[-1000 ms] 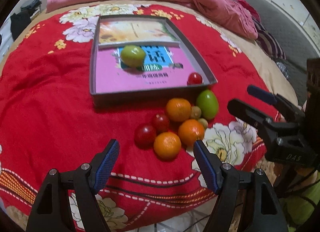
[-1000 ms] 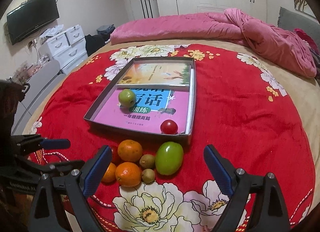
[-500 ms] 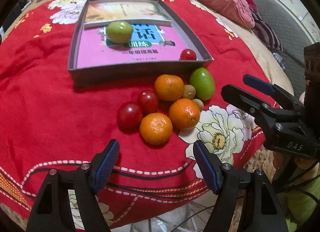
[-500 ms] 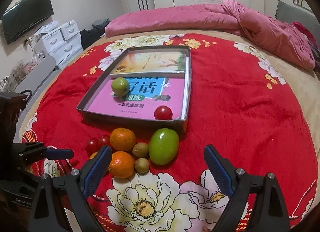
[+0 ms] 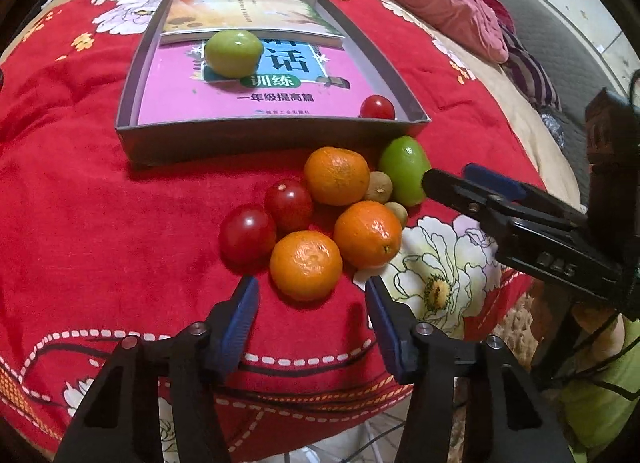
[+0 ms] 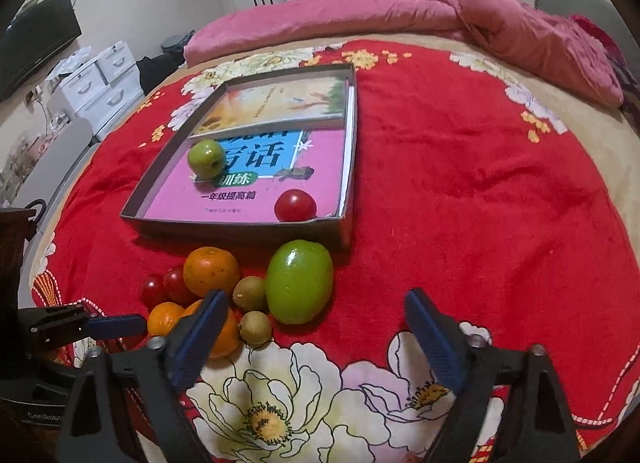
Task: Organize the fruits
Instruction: 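Grasp the large green apple with the right tool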
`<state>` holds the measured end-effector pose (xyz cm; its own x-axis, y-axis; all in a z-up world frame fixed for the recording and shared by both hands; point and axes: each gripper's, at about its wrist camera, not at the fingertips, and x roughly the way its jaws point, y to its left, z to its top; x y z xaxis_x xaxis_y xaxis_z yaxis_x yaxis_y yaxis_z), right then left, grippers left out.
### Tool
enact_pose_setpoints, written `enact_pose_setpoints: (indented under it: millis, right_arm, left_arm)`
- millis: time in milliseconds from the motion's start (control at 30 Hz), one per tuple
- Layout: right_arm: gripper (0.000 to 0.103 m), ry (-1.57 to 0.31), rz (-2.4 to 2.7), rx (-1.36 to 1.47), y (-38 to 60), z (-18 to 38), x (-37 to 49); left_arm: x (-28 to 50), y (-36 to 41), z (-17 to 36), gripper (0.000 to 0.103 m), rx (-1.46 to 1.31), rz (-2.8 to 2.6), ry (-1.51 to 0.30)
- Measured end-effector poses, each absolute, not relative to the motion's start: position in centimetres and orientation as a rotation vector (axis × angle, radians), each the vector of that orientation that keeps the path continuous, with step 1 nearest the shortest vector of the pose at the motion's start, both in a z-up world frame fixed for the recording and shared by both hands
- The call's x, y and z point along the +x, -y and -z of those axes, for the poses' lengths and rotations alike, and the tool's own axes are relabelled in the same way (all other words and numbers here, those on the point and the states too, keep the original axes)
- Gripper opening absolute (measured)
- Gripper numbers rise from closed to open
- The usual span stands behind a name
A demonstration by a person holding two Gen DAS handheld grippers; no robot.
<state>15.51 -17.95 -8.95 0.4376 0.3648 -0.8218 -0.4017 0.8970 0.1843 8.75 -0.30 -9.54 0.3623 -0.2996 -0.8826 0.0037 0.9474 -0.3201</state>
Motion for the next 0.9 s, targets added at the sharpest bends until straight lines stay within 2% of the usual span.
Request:
enact_pose_setpoints:
  millis: [67,267,900]
  right_arm:
    - [0.066,-1.038,-0.485,-0.024,17.8,9.5,16.0]
    - [0.051,-1.082,-0.503,0.015,17.3,10.6,17.1]
    - [0.044,-1.101,-0.555,0.091,16.6,11.4,18.8]
  left_arm:
    - [8.9,0.3,9.6,0.056,-0.286,0.198,-1.187]
    - [9.1,0.2,9.9,0.056,-0.292,0.199,-1.191]
    - [10.5,0.8,10.6,0.055,-0.308,0.212,-1.194]
